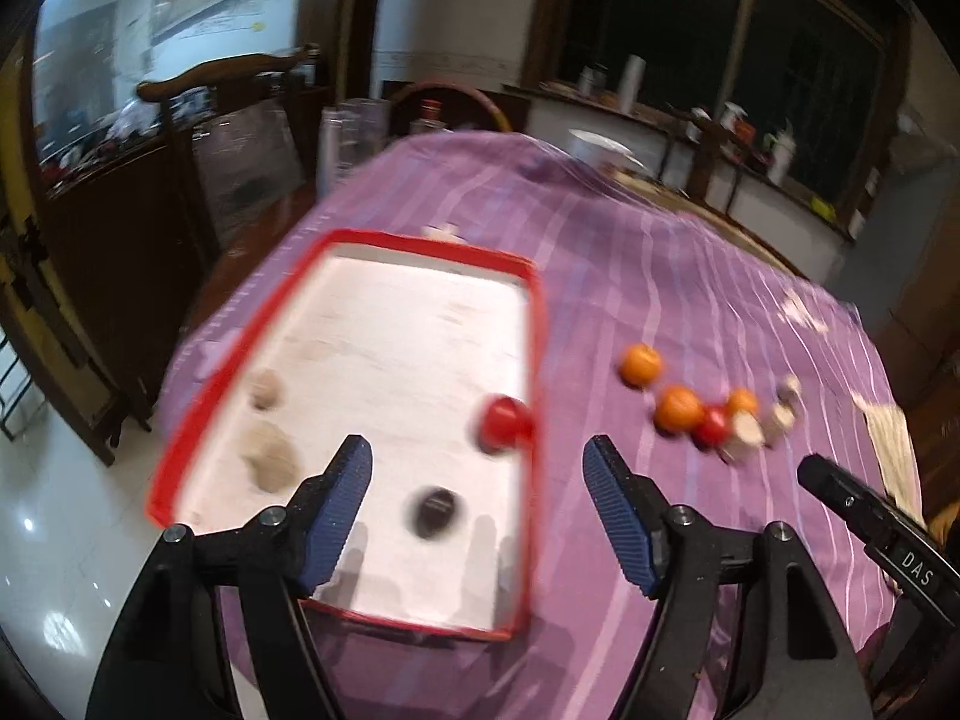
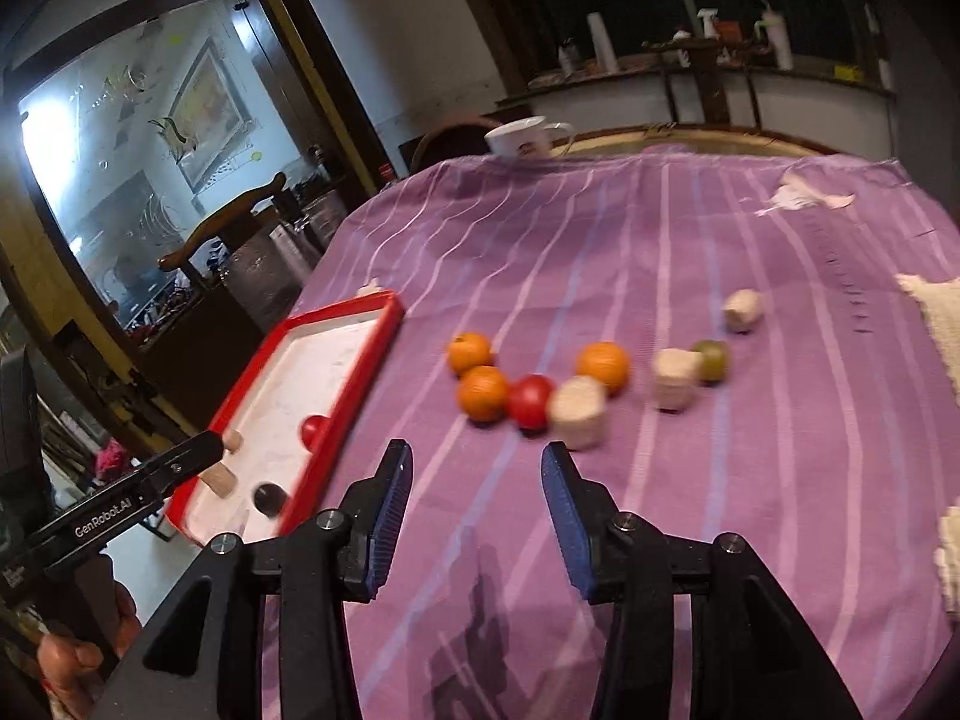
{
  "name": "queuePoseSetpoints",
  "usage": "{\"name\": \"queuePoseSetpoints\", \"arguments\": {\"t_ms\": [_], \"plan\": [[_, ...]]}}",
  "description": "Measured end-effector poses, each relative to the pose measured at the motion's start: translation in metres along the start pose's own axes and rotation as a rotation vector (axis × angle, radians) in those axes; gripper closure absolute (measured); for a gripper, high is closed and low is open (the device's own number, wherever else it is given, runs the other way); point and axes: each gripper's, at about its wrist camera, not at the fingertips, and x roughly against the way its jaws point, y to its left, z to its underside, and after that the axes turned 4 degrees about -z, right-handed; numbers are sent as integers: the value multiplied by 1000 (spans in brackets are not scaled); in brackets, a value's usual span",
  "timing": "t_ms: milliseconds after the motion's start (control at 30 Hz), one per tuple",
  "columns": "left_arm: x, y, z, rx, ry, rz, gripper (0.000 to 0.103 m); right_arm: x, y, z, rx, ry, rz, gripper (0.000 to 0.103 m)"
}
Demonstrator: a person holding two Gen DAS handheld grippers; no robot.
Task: Organize fruits
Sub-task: 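Carry the cork and tomato over the white tray and release both, then grasp the large beige cork cylinder with the right tool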
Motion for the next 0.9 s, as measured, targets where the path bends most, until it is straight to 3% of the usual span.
{"name": "queuePoseSetpoints", "arguments": {"t_ms": [233,467,900], "plan": [[0,-62,9,-73,32,-1,29,44,-43,10,24,-74,85,51],[-4,-111,21,-191,48,-10,29,58,-84,17,-52,-80,112,49],[-13,-123,33,-301,22,-117,29,36,-77,21,-48,1,82,48]]}}
